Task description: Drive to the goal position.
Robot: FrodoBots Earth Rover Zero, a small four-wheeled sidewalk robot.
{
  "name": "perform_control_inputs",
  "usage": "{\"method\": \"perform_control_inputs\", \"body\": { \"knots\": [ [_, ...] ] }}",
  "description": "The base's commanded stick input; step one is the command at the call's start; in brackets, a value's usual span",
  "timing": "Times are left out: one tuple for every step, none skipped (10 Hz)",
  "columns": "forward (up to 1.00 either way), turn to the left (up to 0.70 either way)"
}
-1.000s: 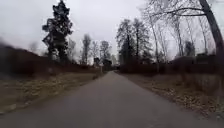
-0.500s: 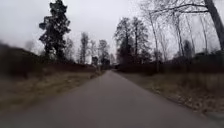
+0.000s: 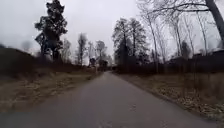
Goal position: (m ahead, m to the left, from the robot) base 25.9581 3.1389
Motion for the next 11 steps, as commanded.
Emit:
{"method": "perform_control_inputs", "body": {
  "knots": [
    [1.00, 0.00],
    [1.00, 0.00],
    [1.00, 0.00],
    [1.00, 0.00],
    [1.00, 0.00],
    [1.00, 0.04],
    [1.00, 0.25],
    [1.00, 0.40],
    [1.00, 0.40],
    [1.00, 0.40],
    [1.00, 0.40]
  ]
}}
